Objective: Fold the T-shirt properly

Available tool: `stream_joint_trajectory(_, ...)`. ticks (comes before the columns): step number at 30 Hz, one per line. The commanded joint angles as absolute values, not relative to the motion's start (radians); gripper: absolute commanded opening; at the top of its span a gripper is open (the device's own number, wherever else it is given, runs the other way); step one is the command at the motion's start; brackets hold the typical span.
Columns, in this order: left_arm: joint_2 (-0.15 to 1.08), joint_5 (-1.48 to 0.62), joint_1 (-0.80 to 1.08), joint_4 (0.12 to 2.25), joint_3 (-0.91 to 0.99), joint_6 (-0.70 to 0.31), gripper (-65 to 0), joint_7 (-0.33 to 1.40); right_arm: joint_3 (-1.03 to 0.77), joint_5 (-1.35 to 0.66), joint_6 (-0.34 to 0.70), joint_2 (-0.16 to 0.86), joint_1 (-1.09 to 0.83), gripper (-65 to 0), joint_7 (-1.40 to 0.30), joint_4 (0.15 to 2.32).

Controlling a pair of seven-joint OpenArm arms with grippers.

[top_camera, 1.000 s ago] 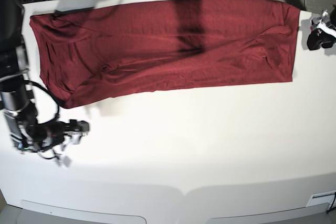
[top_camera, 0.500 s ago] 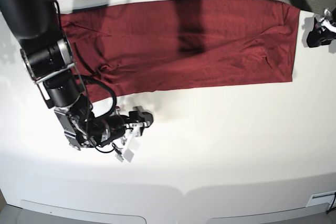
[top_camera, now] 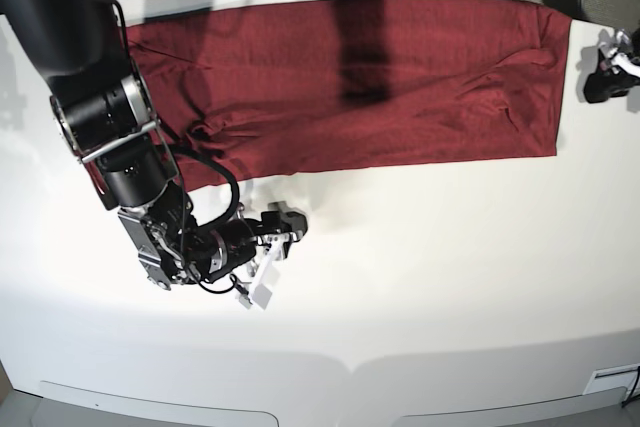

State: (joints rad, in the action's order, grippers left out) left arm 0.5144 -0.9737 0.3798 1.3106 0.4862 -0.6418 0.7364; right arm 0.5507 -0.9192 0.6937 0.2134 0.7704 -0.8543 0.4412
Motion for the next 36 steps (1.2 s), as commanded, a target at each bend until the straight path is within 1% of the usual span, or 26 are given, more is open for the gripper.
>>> stream_joint_trajectory(1, 0.528, -0.987, 0.377, 1.322, 0.469, -0.688, -31.1, 0.735, 0.547, -0.927, 0.698, 0.216, 0.805, -43.6, -0.862, 0.451)
stream_joint_trajectory(6, 0.528, -0.949, 0.376, 1.322, 0.373, -0.698, -31.1, 0.741, 0.547, -0.927, 0.698, 0.216, 0.806, -43.6, -0.866, 0.451)
stream_joint_trajectory(12, 0.527, -0.837, 0.382, 1.319, 0.352, -0.698, -31.1, 0.744, 0.547, -0.927, 0.698, 0.216, 0.805, -43.6, -0.873, 0.451)
stream_joint_trajectory(14, 0.527, -0.849, 0.382, 1.309, 0.352, -0.698, -31.1, 0.744, 0.547, -0.927, 0.698, 0.216, 0.805, -43.6, -0.875, 0.451)
stream_joint_trajectory(19, 0.514, -0.977, 0.379, 1.251, 0.345, -0.698, -31.1, 0.748, 0.547, -0.927, 0.698, 0.216, 0.806, -43.6, -0.876, 0.451)
stream_joint_trajectory(29, 0.400, -0.978, 0.377, 1.238, 0.345, -0.698, -31.4, 0.780, 0.547, -0.927, 0.698, 0.216, 0.805, -43.6, -0.876, 0.451)
stream_joint_trajectory(32, 0.377, -0.978, 0.377, 1.238, 0.345, -0.698, -33.1, 0.790, 0.547, -0.927, 0.698, 0.216, 0.806, -43.6, -0.876, 0.451)
stream_joint_trajectory(36, 0.360, -0.978, 0.377, 1.238, 0.345, -0.698, -33.1, 0.789, 0.547, -0.927, 0.698, 0.216, 0.805, -43.6, -0.876, 0.451)
